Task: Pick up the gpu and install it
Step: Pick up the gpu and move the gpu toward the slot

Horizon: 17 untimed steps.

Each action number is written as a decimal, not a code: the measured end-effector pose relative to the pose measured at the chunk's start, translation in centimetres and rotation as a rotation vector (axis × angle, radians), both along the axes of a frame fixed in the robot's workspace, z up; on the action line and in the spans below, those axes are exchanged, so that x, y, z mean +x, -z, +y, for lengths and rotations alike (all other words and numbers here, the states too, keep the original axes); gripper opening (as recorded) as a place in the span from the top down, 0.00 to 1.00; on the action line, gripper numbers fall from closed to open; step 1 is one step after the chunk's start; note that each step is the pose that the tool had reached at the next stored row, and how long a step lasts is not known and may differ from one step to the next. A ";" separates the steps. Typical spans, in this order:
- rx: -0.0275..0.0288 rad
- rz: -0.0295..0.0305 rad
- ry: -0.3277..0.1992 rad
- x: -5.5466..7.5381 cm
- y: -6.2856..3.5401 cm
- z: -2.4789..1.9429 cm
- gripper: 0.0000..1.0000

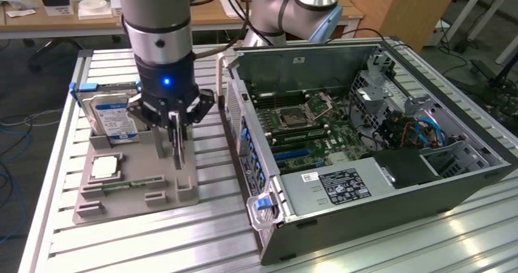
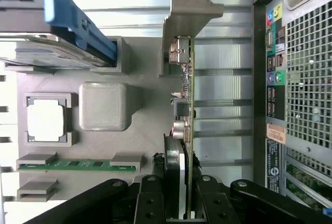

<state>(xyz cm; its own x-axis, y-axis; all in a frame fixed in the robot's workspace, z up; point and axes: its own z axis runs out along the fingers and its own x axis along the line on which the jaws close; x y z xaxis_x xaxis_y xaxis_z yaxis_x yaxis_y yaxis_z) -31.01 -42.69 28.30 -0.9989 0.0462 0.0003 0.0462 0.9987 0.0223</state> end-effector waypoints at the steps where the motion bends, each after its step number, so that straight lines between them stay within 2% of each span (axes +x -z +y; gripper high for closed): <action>1: 0.0000 0.0001 0.000 0.0 -0.45 0.00 0.72; 17: 0.0016 0.0000 0.000 0.0 -7.71 0.00 0.72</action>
